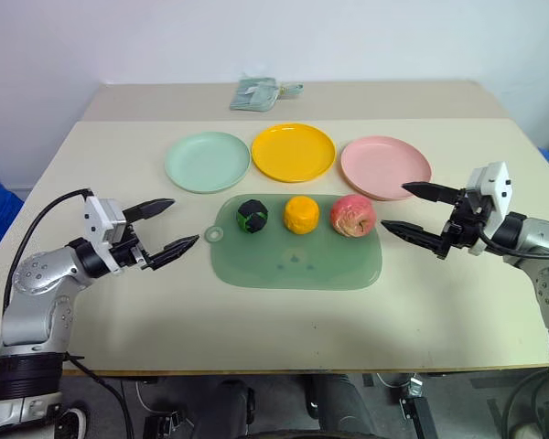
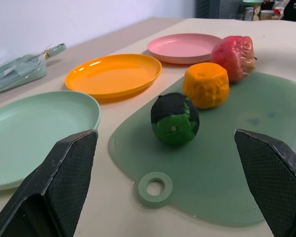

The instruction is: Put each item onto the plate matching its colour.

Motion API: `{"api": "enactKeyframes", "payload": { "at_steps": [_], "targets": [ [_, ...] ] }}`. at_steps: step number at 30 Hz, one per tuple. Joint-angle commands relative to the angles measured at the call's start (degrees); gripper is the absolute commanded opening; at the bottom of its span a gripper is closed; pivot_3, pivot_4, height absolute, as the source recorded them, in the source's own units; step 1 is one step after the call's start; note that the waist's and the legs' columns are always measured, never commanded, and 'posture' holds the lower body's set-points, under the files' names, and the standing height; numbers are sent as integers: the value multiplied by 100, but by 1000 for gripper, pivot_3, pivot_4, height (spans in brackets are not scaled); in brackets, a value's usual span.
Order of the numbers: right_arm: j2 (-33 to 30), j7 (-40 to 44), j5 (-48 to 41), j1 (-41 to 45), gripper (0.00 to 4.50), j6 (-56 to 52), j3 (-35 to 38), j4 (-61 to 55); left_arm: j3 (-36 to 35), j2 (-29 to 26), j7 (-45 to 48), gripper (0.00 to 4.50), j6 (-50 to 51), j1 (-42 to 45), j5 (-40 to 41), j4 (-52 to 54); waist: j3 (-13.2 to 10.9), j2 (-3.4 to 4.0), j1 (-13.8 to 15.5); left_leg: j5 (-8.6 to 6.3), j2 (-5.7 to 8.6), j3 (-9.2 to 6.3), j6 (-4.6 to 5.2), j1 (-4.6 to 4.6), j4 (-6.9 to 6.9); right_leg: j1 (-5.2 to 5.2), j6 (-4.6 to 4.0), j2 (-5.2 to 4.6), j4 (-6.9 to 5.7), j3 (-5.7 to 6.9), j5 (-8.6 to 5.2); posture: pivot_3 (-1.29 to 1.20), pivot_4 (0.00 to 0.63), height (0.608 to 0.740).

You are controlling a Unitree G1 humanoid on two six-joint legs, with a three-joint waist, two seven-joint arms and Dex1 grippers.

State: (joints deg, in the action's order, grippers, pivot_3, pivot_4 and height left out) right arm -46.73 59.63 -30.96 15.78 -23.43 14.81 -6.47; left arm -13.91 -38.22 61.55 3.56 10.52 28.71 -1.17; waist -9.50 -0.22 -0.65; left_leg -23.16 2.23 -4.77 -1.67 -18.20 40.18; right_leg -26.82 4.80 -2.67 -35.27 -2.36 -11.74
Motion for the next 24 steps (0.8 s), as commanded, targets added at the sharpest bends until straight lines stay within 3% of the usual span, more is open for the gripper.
{"api": "enactKeyframes", "payload": {
  "at_steps": [1,15,24],
  "targets": [
    [33,-106,-82,89,4483,25,68,-249,-16,-39,28,4500,-110,220,-26,-34,0,0,0,0,0,0,0,0,0,0,0,1,0,1,1,0,150,740],
    [530,-478,-189,483,4483,5,-306,-650,-208,-343,338,4500,-157,828,7,-772,0,0,-16,6,3,0,-4,-1,0,0,1,1,3,1,3,0,150,740],
    [508,126,-552,1137,4483,-476,-799,-513,-36,-311,329,4500,472,914,203,-400,-1,-1,10,11,4,-3,-12,-8,1,-1,0,0,9,3,3,0,150,740]
  ]
}}
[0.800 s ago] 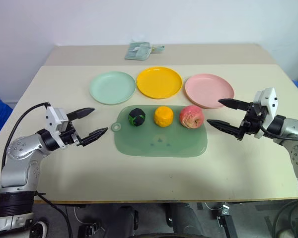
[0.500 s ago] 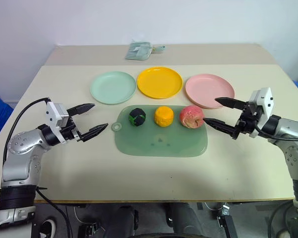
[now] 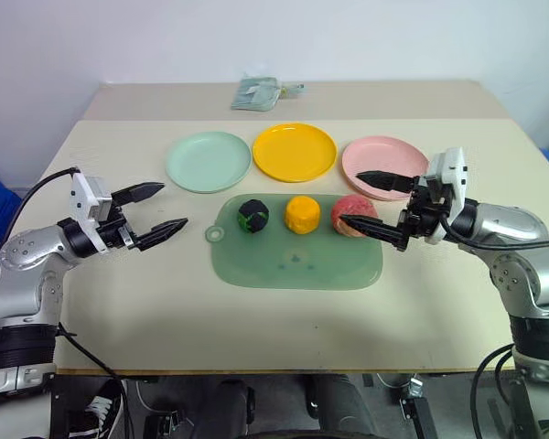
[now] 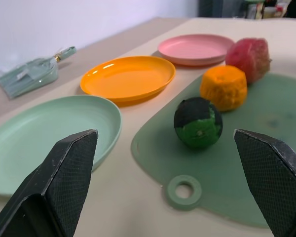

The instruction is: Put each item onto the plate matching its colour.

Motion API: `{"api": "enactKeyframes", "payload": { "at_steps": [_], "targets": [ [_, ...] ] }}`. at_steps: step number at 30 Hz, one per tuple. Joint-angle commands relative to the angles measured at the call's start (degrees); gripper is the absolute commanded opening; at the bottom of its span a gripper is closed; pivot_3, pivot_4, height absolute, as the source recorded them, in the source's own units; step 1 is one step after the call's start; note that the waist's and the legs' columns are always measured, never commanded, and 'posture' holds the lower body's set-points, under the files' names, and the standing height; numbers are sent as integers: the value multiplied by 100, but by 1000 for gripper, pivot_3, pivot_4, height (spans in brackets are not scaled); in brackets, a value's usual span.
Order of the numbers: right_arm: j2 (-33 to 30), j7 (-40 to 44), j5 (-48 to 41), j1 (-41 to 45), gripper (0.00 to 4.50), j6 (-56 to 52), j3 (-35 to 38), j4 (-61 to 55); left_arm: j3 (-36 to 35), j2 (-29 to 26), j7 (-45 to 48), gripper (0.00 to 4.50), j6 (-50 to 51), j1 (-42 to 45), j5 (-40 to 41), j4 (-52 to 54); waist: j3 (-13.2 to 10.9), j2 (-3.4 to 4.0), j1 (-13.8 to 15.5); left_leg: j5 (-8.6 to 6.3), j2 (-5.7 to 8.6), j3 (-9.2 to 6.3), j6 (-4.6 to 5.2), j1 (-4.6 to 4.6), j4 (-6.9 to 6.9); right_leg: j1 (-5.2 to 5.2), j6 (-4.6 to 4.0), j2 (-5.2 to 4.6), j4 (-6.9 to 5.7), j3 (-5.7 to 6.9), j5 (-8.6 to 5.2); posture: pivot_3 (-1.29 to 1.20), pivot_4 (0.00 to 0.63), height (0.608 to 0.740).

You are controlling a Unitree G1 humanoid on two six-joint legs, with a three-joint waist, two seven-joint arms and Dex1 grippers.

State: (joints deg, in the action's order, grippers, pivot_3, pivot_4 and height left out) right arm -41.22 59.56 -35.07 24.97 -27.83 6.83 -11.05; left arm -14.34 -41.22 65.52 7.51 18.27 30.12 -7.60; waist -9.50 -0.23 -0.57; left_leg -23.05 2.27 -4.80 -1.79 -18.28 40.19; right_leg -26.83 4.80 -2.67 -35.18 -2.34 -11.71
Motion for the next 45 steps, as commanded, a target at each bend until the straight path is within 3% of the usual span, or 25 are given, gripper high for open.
{"api": "enactKeyframes", "payload": {
  "at_steps": [1,8,14,19,25,39,43,45],
  "targets": [
    [38,62,-102,281,4483,-73,-91,-114,-1,-26,-35,4500,17,168,8,131,0,0,-2,1,2,0,-1,0,0,0,0,-1,1,0,0,0,150,740],
    [147,60,78,318,4483,157,-227,-222,378,188,-110,4500,-30,348,-252,123,0,0,-10,3,1,2,-5,-1,-1,-1,0,-4,3,0,0,0,150,740],
    [80,-8,172,12,4483,321,-154,-415,1019,751,-105,4500,-50,729,-566,-336,1,-1,12,3,3,-1,-5,-3,1,0,0,-1,2,2,0,0,150,740],
    [100,-110,382,-228,4483,615,-139,-533,1396,1327,-287,4500,-781,1274,-1100,-1182,1,-2,3,3,6,2,-5,-3,6,0,1,-1,0,1,0,0,150,740],
    [109,-215,419,-346,4483,667,-139,-630,1689,1664,-105,4500,-1202,1459,-1405,-1732,1,-2,-20,4,4,4,-6,-1,6,-1,1,1,-1,-1,0,0,150,740],
    [108,-433,748,-424,4483,956,-137,-555,1886,2244,-640,4500,-1972,2061,-2119,-3093,2,-3,-9,4,11,4,0,-4,15,1,6,-1,-1,-2,4,0,150,740],
    [118,-474,794,-427,4500,1006,-147,-530,1945,2259,-460,3327,-1981,2033,-2129,-3134,2,-3,0,5,11,3,-1,-3,16,1,7,-1,-5,-2,4,0,150,740],
    [123,-489,805,-429,4500,1015,-155,-522,1931,2281,-671,2322,-2041,2037,-2212,-3174,2,-3,1,5,10,3,0,-3,16,2,7,-1,-6,-2,4,0,150,740]
  ]
}}
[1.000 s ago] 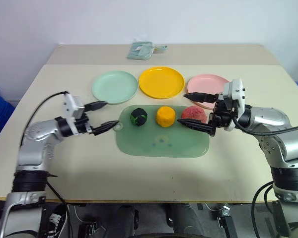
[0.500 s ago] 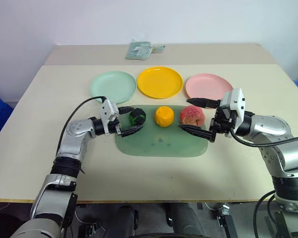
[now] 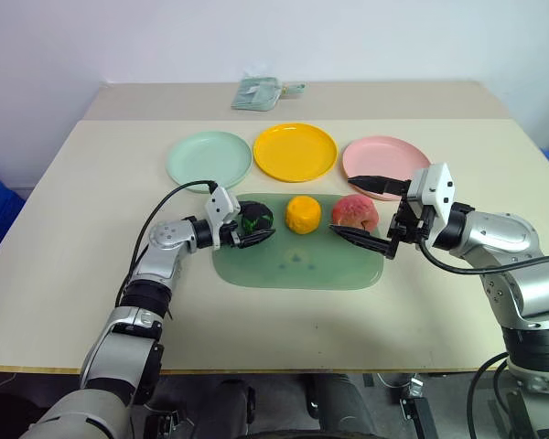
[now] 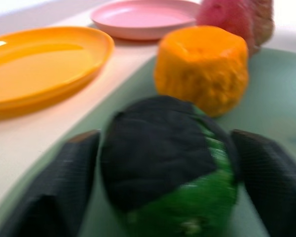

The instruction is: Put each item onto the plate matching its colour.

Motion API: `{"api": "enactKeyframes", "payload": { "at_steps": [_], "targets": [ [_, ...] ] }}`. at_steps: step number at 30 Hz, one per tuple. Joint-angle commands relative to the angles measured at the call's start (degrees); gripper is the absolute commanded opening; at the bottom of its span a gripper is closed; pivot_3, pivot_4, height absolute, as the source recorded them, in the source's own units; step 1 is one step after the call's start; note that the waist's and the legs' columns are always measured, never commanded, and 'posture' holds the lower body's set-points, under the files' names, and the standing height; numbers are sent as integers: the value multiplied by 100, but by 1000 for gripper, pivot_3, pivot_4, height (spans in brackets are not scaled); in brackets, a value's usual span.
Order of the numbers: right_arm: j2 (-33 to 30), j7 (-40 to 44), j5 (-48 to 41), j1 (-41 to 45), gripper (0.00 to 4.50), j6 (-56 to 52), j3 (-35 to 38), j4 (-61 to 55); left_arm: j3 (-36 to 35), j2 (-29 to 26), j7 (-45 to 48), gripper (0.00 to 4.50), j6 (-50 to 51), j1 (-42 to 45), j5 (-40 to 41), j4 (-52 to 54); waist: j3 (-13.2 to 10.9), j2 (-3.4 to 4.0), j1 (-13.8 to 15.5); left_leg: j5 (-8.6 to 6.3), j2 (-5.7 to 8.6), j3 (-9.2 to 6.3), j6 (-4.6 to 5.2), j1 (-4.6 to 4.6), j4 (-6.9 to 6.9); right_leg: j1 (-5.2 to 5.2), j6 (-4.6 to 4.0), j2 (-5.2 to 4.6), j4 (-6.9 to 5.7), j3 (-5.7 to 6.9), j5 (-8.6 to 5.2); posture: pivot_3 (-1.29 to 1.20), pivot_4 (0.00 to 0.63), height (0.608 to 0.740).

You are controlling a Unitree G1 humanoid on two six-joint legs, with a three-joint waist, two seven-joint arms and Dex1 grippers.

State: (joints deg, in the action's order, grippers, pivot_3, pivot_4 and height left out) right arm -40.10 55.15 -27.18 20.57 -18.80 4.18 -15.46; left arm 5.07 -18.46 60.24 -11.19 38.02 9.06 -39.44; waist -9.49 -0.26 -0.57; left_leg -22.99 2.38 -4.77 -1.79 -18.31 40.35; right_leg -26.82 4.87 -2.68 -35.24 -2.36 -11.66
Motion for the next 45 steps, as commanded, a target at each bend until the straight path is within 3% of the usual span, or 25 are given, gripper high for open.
{"api": "enactKeyframes", "payload": {
  "at_steps": [1,8,12,16,20,28,31,34,40,45],
  "targets": [
    [11,-58,16,15,4500,114,108,-78,-45,16,-212,1968,-190,75,-100,30,0,0,0,0,0,0,0,0,0,0,0,0,0,0,0,0,150,740],
    [93,-186,14,98,4500,151,93,-34,-699,35,-1142,1968,-263,436,205,83,-1,-2,3,0,-1,-1,0,-1,1,-1,1,0,0,0,0,0,150,740],
    [372,-629,152,426,4500,130,33,125,-1299,-44,-2277,1968,-356,1120,253,-684,-2,-3,-6,1,-1,-2,-1,-1,7,-1,9,0,-2,0,5,0,150,740],
    [872,-1596,643,1101,4500,122,13,717,-1640,-138,-3281,1968,-339,1787,158,-1786,-1,-3,-16,2,0,3,-3,-1,24,1,17,0,-7,-4,11,0,150,740],
    [1088,-1999,1002,1447,4500,44,-139,983,-1938,-90,-3461,1968,-283,2217,338,-2565,0,-3,0,2,3,-1,-3,-10,29,-4,16,0,-5,-2,12,0,150,740],
    [1057,-1796,1000,1290,4500,76,-204,796,-2030,-83,-3592,1968,-341,2319,250,-3127,0,-3,-37,-7,32,-9,14,-96,67,-59,16,-20,-7,3,14,0,150,740],
    [1050,-1754,967,1237,4500,47,-202,708,-2021,-121,-3598,2933,-369,2312,211,-3187,0,-3,-40,-7,40,-8,14,-100,67,-66,16,-21,-5,3,14,0,150,740],
    [1054,-1650,900,1156,4500,-20,-252,586,-1931,-154,-3609,4357,-455,2345,101,-3157,0,-3,-39,-5,55,-10,10,-99,70,-68,16,-23,-10,2,14,0,150,740],
    [1081,-1501,794,1079,4500,-170,-261,426,-1938,-238,-2825,4442,-644,2358,200,-2827,0,-3,-27,3,61,-11,12,-97,75,-66,21,-29,-22,2,17,0,150,740],
    [1018,-1312,686,1023,4500,-239,-263,368,-1929,-388,-801,4442,-266,2062,707,-1907,0,-3,-39,7,72,-12,20,-102,76,-66,25,-44,-21,2,19,0,150,740]
  ]
}}
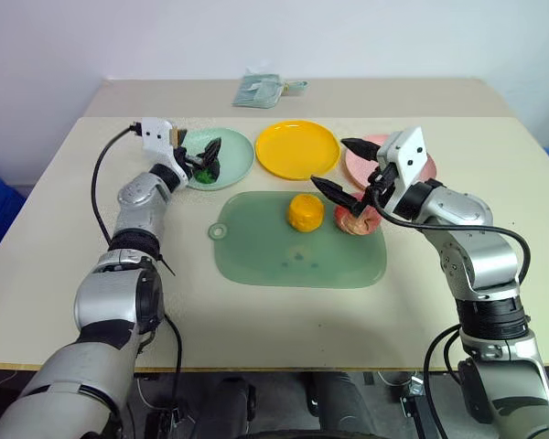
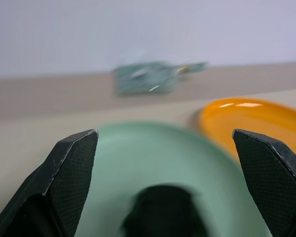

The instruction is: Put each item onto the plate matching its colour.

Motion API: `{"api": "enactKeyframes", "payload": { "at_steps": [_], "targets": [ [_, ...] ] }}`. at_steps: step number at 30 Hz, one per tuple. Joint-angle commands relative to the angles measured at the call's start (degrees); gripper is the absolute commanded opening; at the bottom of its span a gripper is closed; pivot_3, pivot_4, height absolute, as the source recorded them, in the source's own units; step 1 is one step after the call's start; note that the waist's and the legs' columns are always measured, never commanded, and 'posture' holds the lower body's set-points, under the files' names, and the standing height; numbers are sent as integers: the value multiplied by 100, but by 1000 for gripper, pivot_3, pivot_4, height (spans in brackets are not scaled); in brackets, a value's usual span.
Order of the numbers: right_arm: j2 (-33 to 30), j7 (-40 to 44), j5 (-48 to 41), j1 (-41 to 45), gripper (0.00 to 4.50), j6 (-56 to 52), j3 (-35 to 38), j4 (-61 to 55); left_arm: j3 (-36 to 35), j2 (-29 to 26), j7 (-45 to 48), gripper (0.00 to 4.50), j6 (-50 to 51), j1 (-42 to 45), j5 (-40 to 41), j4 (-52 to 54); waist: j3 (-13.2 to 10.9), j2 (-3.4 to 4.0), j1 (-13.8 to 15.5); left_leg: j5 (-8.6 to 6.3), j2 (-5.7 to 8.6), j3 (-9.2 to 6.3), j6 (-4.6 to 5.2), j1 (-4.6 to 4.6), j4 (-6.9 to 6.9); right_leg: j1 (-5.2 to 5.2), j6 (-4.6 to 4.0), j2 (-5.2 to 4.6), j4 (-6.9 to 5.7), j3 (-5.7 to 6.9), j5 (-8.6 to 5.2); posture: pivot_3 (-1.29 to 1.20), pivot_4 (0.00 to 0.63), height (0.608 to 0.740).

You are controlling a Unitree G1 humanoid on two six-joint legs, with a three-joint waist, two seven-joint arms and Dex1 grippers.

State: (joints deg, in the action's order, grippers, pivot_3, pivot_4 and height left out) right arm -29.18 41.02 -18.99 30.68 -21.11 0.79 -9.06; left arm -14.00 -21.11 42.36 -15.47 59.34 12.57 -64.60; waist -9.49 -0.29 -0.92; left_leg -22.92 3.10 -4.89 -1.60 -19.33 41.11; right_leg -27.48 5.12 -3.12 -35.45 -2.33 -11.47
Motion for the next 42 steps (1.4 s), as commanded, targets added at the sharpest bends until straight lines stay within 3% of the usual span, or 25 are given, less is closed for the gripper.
{"api": "enactKeyframes", "payload": {
  "at_steps": [1,4,7,12,21,33,41,42],
  "targets": [
    [-77,117,-140,6,4500,-3,85,-261,22,-129,1590,4442,618,-193,600,963,0,0,-4,1,3,0,3,0,0,0,0,-4,0,0,0,0,150,740],
    [-139,281,-192,-39,4500,3,80,-254,415,-171,2887,4442,1913,-592,1058,2127,0,1,-20,2,7,1,15,0,1,5,0,-13,1,-1,0,0,150,740],
    [-400,749,-352,-262,4500,-55,31,-419,1050,-116,3333,4442,2119,-918,760,2702,0,1,4,5,10,0,27,0,3,10,0,-20,1,-2,0,0,150,740],
    [-838,1209,-414,-522,4500,1,152,-418,1550,366,3124,4442,1531,-936,274,2461,0,0,32,14,22,1,44,-1,10,25,25,-36,20,-1,15,0,150,740],
    [-1352,1196,-402,-1002,4500,-40,488,-688,1835,1037,2721,4442,476,-652,-275,1408,0,0,36,26,23,8,47,4,12,29,45,-38,20,-8,29,0,150,740],
    [-1373,942,-472,-1176,4500,-155,641,-974,1952,1581,1833,4442,-880,-268,-990,86,0,-2,49,36,27,14,56,3,13,34,44,-42,26,-13,50,0,150,740],
    [-1373,878,-478,-1190,4500,-180,635,-998,1991,1693,1155,4442,-1091,-165,-1361,-324,0,-2,50,38,28,13,57,4,13,34,45,-42,25,-13,53,0,150,740],
    [-1366,865,-472,-1181,4500,-176,630,-989,1977,1701,1181,4225,-1063,-164,-1357,-352,0,-2,50,38,28,13,57,4,13,34,45,-42,25,-13,53,0,150,740]
  ]
}}
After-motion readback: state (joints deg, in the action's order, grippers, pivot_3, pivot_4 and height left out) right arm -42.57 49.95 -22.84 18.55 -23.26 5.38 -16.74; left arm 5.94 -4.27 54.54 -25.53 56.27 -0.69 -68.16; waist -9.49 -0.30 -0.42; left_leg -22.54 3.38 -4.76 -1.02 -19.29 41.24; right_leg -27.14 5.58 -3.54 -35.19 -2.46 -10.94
